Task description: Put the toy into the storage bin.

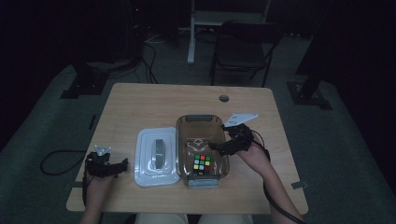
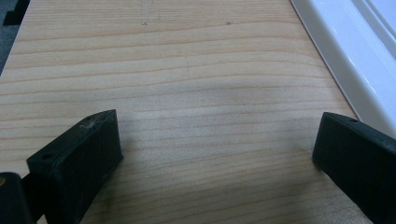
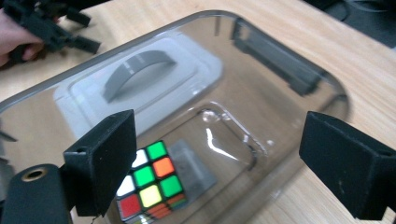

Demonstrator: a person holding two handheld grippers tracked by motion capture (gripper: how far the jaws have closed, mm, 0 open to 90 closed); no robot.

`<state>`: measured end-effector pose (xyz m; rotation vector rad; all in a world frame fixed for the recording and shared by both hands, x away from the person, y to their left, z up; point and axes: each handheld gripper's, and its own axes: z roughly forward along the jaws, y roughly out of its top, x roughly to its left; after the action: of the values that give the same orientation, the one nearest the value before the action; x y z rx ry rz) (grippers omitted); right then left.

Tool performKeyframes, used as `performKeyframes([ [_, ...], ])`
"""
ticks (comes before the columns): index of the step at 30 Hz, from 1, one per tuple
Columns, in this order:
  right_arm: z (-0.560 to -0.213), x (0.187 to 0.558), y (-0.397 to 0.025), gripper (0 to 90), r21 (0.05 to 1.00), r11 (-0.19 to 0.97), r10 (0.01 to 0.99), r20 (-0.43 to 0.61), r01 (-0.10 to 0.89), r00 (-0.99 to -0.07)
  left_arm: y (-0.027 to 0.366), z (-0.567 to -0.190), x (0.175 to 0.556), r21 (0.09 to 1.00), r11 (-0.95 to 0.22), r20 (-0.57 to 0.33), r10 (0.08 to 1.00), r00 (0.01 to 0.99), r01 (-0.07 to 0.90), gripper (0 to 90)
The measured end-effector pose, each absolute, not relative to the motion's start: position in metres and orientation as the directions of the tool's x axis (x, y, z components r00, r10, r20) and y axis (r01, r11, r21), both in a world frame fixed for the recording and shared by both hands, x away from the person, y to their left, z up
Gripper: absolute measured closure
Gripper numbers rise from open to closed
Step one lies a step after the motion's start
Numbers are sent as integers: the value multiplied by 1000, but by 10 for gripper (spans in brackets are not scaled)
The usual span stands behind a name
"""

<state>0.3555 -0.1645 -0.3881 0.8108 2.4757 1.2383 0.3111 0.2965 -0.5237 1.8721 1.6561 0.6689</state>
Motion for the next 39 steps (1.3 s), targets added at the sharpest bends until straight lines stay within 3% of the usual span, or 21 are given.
performKeyframes([
  [21,-427,341,-223,112,863,332,814,-58,381,-578,297,-524,311,686,-93,10,993,119,722,19],
  [29,-451,329,-241,113,877,319,856,-104,360,-506,296,-524,311,686,-92,9,993,118,722,18],
  [39,-484,322,-253,113,846,301,882,-73,440,-465,296,-524,311,687,-103,11,991,132,719,18],
])
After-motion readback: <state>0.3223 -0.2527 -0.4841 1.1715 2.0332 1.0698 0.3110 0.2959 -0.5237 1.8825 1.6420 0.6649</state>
